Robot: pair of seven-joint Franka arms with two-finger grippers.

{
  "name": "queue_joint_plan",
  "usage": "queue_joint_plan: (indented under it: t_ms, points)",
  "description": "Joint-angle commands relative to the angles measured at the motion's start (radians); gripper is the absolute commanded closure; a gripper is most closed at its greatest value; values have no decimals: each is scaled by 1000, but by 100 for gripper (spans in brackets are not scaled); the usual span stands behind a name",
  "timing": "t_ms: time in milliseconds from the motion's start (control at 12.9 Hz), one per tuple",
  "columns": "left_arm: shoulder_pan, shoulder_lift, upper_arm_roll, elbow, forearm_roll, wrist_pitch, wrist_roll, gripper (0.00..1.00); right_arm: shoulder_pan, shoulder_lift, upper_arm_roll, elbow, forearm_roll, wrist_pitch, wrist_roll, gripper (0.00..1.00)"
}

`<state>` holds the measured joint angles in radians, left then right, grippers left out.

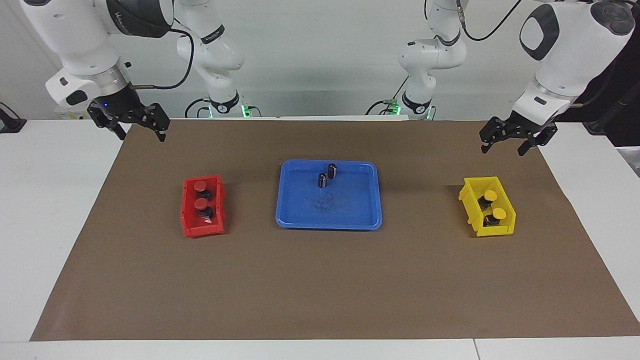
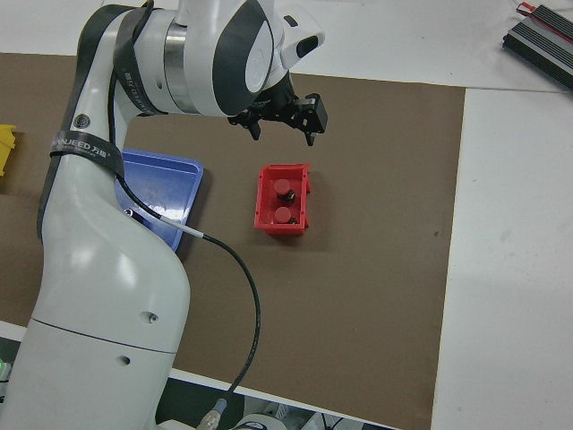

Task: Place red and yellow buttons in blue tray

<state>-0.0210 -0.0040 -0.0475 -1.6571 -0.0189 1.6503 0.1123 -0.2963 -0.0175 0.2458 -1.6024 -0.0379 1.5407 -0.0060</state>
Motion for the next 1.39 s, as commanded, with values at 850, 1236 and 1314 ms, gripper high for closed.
queue_joint_plan:
  t_ms: [850,1236,1314]
  points:
    - [30,-48,0,-67,1,-3,17,0,11,-25,13,-51,7,36,3,0]
    - [47,-93,1,-162,1,68,38,0,20,-7,13,-261,26,313,4,19]
    - [47,-93,1,-164,1,72,37,0,43,22,13,-287,29,388,12,24]
